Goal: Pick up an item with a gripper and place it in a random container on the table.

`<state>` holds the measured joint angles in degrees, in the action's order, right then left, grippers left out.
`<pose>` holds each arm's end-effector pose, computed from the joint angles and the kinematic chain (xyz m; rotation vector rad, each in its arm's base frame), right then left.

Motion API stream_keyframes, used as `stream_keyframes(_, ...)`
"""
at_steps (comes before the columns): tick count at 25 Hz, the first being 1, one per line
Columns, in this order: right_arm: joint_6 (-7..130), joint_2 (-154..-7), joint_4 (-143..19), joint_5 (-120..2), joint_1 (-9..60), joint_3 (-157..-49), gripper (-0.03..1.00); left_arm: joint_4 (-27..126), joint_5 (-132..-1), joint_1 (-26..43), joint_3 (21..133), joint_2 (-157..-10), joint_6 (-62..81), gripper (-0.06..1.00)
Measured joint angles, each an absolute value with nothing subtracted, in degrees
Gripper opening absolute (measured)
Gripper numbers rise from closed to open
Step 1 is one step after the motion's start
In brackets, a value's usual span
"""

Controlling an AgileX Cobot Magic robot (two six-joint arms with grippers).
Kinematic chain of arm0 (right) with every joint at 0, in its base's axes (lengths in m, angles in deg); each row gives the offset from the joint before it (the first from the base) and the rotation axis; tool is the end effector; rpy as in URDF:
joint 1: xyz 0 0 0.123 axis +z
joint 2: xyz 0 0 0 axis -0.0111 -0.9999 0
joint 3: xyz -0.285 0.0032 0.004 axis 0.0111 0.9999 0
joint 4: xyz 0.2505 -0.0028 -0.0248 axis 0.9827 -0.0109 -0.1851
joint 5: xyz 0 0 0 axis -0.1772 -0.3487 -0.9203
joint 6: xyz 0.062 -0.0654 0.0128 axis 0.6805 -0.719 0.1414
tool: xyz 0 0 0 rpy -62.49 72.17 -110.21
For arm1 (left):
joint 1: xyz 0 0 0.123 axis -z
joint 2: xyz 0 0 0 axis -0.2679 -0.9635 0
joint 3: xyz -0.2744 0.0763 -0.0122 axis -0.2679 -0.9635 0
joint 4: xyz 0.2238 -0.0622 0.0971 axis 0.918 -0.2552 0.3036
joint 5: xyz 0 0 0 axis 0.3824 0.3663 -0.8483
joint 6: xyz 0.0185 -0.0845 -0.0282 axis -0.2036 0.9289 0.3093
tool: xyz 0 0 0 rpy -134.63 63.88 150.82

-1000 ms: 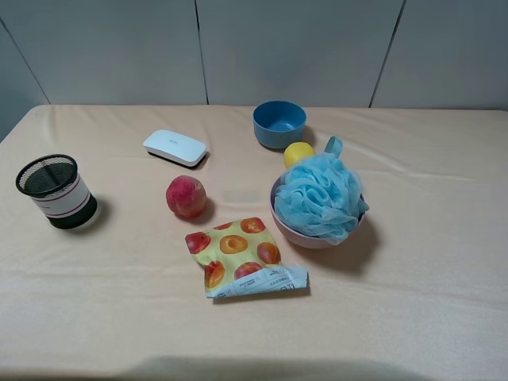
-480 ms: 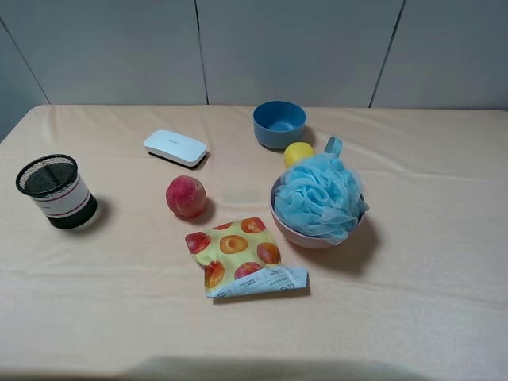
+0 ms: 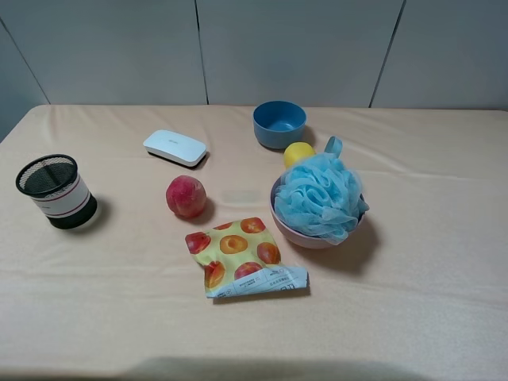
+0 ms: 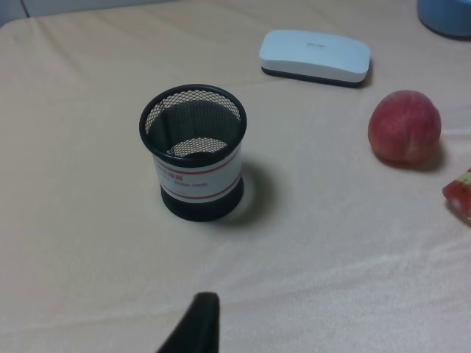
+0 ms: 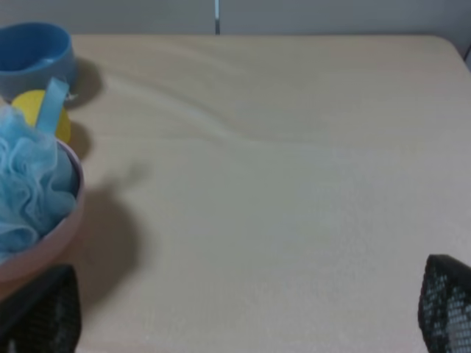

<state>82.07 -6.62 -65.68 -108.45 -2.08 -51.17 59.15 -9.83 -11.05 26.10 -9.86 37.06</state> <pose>-0.0042 0.0054 0.2793 0.0065 2.0078 0.0235 -0.0063 -0.0047 0.2768 0.2044 2.0301 -0.0528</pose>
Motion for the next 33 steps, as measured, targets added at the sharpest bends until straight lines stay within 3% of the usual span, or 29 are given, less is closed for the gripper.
stream_keyframes(33,81.9,-6.56,-65.8,-108.45,0.4,-51.17,0.69,59.15,-9.83,-11.05,26.1,-9.86,37.06,1.0)
